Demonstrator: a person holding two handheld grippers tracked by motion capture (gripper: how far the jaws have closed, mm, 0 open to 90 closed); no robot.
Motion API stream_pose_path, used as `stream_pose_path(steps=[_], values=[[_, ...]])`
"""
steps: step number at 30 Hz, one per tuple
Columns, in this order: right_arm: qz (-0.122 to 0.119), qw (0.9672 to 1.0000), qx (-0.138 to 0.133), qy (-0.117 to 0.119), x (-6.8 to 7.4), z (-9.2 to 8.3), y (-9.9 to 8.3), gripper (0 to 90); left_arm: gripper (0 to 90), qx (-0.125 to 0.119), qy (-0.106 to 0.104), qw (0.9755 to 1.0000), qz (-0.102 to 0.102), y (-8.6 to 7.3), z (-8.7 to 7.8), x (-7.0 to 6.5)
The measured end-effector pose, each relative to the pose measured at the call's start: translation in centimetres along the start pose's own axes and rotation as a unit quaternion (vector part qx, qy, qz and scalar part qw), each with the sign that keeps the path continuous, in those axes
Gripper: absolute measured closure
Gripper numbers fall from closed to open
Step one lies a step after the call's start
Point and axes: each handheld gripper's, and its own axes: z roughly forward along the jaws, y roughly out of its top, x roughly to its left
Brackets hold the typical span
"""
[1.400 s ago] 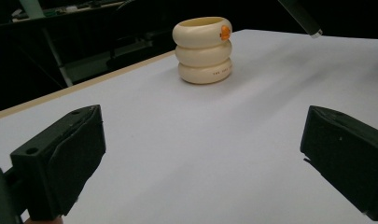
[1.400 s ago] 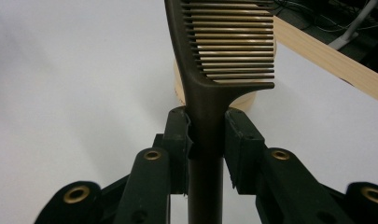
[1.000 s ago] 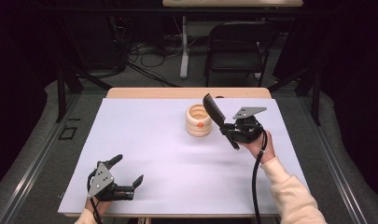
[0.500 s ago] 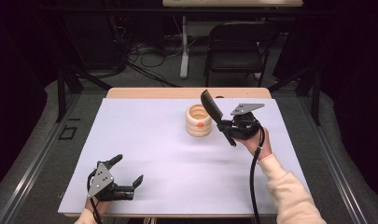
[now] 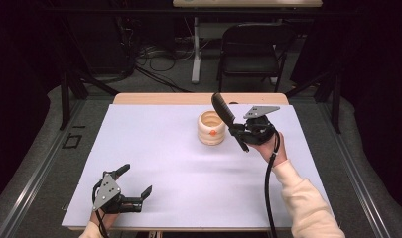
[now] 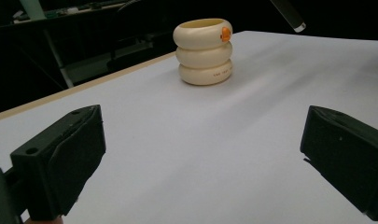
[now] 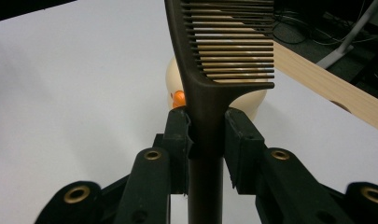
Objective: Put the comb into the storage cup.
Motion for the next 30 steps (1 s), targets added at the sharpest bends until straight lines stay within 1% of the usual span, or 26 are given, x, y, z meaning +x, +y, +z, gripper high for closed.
stream_pose_path(steps=[11,30], values=[[0.003,1.0,-0.005,0.001,-0.2,0.1,0.7,72.2,0.2,-0.001,0.001,1.0,0.002,0.0,0.0,0.0],[-0.002,1.0,-0.008,-0.003,-0.7,0.7,1.7,72.3,0.2,-0.002,0.001,1.0,0.001,0.0,0.0,0.0]])
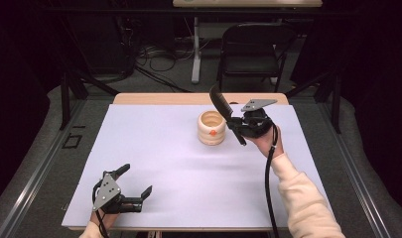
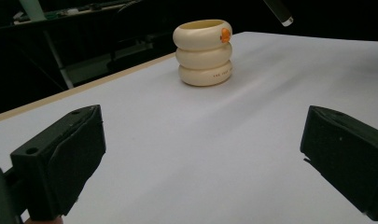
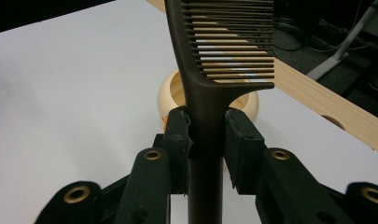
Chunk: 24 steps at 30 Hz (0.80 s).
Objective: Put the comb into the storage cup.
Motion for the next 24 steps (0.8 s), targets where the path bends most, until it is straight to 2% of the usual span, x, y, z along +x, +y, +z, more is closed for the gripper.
stream_pose_path(steps=[24], values=[[-0.017,0.9999,0.0,-0.003,0.0,0.8,1.9,72.2,0.2,-0.002,-0.002,1.0,0.0,0.0,0.0,0.0]])
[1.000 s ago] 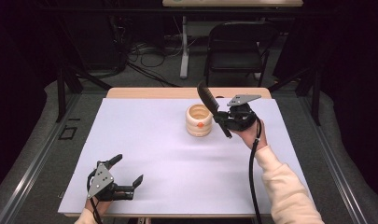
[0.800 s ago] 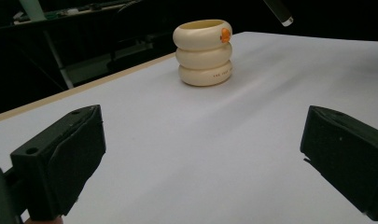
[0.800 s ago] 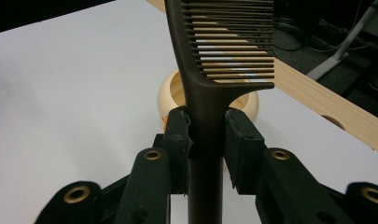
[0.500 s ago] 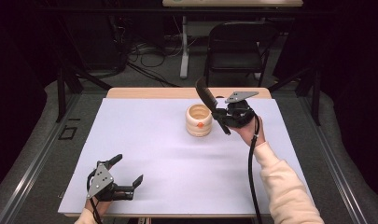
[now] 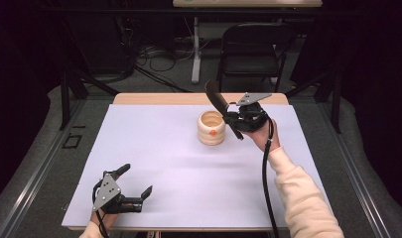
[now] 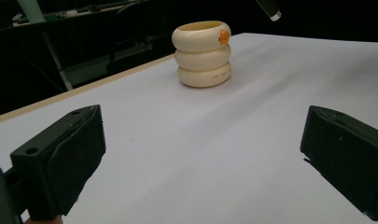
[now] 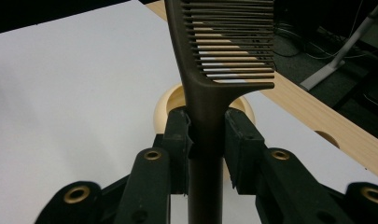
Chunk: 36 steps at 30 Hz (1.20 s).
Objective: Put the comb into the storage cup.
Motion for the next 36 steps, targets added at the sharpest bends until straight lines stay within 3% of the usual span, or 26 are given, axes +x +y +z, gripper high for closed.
stream_pose_path(steps=[36], values=[[-0.015,0.9998,-0.011,-0.004,-0.1,1.9,2.5,72.2,0.2,-0.001,-0.001,1.0,0.0,0.0,0.1,0.0]])
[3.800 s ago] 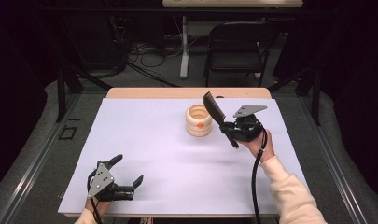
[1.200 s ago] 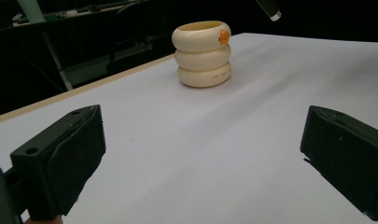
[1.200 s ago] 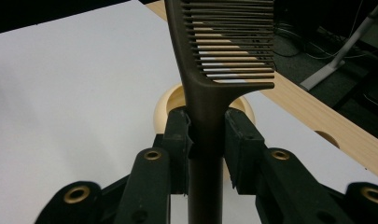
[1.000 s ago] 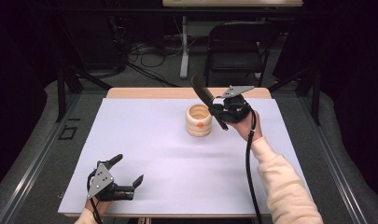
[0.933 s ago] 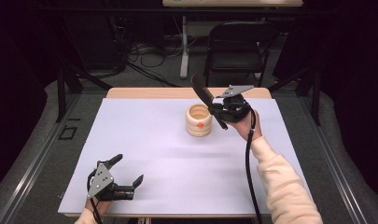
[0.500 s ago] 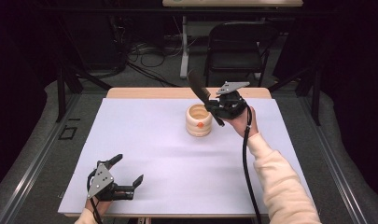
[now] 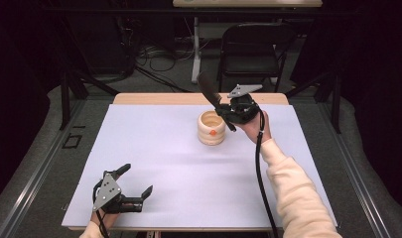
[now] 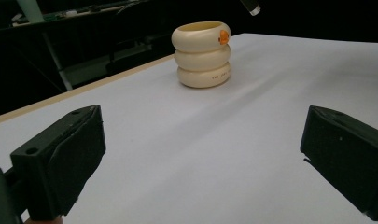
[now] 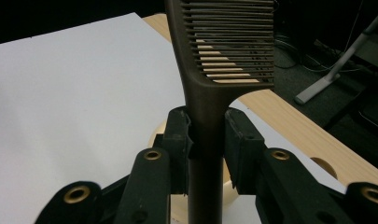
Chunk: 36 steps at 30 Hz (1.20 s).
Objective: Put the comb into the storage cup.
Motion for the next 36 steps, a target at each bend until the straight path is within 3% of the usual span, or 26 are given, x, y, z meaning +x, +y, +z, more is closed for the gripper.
stream_pose_path(steps=[14,36], values=[[-0.008,0.9999,-0.014,-0.004,0.0,0.2,1.3,72.2,0.3,0.002,0.001,1.0,0.0,0.0,0.0,0.0],[-0.015,0.9998,-0.012,-0.007,0.0,0.9,2.3,72.2,0.3,0.002,0.0,1.0,0.001,0.0,0.0,0.0]])
